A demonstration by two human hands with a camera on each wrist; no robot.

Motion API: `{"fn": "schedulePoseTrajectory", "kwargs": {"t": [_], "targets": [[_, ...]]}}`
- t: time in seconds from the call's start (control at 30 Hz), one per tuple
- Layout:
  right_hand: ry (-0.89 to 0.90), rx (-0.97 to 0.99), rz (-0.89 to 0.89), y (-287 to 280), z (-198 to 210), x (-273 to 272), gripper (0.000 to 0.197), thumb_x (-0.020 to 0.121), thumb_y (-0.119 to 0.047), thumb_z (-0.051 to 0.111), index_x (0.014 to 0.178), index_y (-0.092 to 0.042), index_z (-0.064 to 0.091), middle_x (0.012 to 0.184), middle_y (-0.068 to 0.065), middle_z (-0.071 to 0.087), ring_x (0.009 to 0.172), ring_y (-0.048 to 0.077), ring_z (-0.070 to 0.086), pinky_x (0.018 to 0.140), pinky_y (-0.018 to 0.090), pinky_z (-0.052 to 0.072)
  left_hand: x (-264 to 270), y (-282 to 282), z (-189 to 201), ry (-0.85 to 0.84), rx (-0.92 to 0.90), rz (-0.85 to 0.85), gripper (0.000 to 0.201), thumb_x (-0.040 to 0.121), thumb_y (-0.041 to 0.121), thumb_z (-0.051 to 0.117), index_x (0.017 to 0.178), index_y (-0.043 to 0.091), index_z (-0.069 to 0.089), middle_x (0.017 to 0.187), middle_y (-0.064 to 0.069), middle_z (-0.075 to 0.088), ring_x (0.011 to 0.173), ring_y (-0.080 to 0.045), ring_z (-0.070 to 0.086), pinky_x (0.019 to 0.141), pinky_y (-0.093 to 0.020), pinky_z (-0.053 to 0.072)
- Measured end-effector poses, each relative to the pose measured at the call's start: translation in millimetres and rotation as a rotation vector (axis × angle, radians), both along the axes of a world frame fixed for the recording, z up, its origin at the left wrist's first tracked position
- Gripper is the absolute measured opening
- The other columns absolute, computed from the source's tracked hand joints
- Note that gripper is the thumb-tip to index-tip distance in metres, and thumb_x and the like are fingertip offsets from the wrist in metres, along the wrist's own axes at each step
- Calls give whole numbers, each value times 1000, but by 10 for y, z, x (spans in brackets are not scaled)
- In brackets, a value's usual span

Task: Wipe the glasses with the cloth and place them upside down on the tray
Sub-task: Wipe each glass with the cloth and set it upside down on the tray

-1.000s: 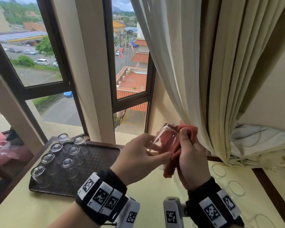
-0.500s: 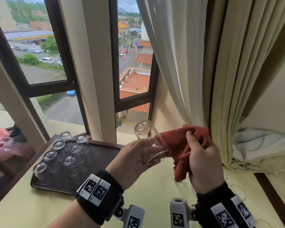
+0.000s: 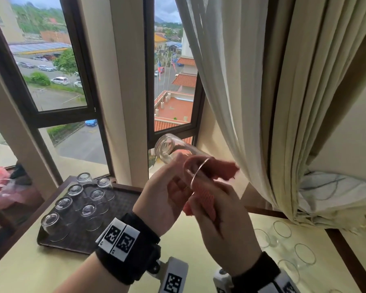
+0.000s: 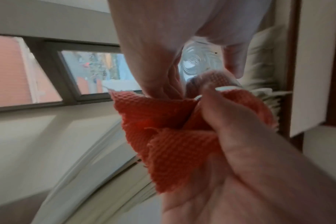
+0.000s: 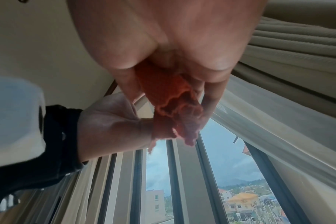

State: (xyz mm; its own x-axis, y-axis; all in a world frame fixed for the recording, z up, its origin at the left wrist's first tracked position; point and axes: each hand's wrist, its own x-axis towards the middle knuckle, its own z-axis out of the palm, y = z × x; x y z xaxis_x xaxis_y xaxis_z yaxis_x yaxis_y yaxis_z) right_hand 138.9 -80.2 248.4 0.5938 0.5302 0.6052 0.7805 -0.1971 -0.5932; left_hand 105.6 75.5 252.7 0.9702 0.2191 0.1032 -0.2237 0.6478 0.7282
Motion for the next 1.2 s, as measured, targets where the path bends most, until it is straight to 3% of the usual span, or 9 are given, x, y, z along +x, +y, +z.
{"fn": "schedulePoseTrajectory", "kwargs": {"t": [0.13,0.27,0.4,0.53,0.63,0.77,0.87,1.03,1.2], "targets": [[-63,-154,35,24,-9,-9,32,89,-18,70,91,-37,45,85,-22,50,70,0,51,65,11,35,-29,-8,48,-38,114,1,27,87,26,77,105,7,81,101,-19,75,90,-28,74,80,-36,62],[100,-174,-16,92,-41,55,40,89,-19,69,103,-48,45,59,-9,51,53,5,57,54,6,34,-36,-34,26,-18,315,-26,15,86,16,79,97,23,86,99,-8,80,91,-21,76,84,-29,62],[765,165,353,112,-13,56,27,83,-4,71,101,-25,69,70,5,70,62,21,71,60,35,60,-40,-12,37,24,318,-31,5,90,22,81,92,23,86,93,-8,79,86,-21,77,78,-29,64],[1117,373,562,91,37,-2,28,73,3,71,98,-10,77,53,19,61,46,30,66,60,35,38,-39,1,80,14,234,20,13,95,13,69,98,3,76,92,-15,78,83,-24,78,72,-29,63],[917,158,354,42,18,81,28,78,7,68,101,-8,66,59,4,63,49,26,67,56,37,51,4,37,63,-20,191,52,12,95,17,73,95,6,80,91,-13,78,84,-21,78,75,-28,62],[-128,-381,-8,-23,-54,175,42,78,-8,57,112,-31,52,99,-9,69,62,22,63,55,27,49,13,135,44,11,282,92,13,92,23,81,93,10,80,87,-8,79,81,-16,77,74,-23,61],[-247,-418,-114,96,-124,172,48,75,-11,63,118,-26,48,77,0,72,49,18,62,48,24,51,27,98,-13,43,436,65,15,81,38,85,92,28,86,94,-4,80,89,-18,76,79,-27,61],[941,160,381,186,-18,138,29,77,1,64,104,-9,69,66,12,68,55,28,68,56,37,59,16,32,-9,58,278,-16,13,93,25,76,94,13,82,97,-18,76,87,-28,74,76,-32,64],[1180,380,502,68,21,139,38,66,4,72,95,22,55,51,14,55,39,28,59,51,34,43,102,63,44,32,195,63,29,98,25,70,112,0,73,101,-17,77,94,-27,74,88,-36,62]]}}
